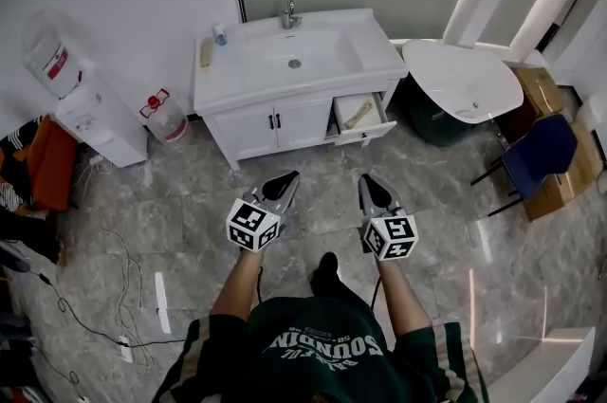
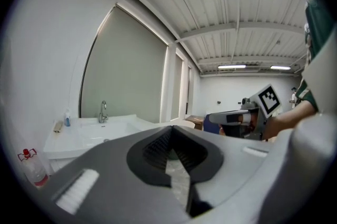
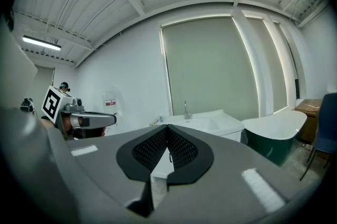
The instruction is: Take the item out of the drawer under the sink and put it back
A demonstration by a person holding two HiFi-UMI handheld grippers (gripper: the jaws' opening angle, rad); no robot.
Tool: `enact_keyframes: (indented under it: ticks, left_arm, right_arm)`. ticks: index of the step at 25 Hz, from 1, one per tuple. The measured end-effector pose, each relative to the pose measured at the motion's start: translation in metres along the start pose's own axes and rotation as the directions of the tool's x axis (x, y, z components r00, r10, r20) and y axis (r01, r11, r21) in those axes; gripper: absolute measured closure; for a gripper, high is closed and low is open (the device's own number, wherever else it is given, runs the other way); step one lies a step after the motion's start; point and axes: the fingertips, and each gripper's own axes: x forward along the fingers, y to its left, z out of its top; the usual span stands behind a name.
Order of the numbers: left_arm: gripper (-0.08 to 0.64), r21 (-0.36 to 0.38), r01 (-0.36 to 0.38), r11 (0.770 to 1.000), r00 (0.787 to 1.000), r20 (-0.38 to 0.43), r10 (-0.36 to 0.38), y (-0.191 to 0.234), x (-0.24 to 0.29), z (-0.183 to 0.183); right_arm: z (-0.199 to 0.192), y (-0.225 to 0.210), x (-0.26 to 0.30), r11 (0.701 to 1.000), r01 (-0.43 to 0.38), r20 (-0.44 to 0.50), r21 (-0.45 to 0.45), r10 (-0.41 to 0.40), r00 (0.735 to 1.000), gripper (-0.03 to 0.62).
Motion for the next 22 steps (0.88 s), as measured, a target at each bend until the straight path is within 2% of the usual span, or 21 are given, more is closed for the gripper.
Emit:
enact_keyframes:
  ticks: [5, 9, 15, 22]
  left_arm:
    - [0.509, -0.011, -0.038, 0.999, 0.999, 0.012, 0.038, 0.037, 0.08, 0.025]
    - [0.509, -0.015, -0.075, 0.997, 0.997, 0.003, 0.075, 0.064, 0.115, 0.031]
    - [0.509, -0.039, -0.139, 0.99, 0.99, 0.002, 0.139, 0.121, 0.145, 0.036]
    - [0.509, -0.046, -0.144, 0.989, 0.989, 0.011, 0.145, 0.217, 0.194, 0.036]
  right_arm:
    - [0.04, -0.062, 0.072, 0.998, -0.049, 0.005, -0.037, 0.049, 0.999, 0.591]
    - [0.057, -0.096, 0.122, 0.994, -0.089, 0.0, -0.055, 0.089, 0.996, 0.591]
    - [0.061, -0.111, 0.191, 0.989, -0.142, -0.005, -0.031, 0.142, 0.99, 0.591]
    - [0.063, -0.12, 0.293, 0.987, -0.15, -0.008, -0.052, 0.15, 0.989, 0.591]
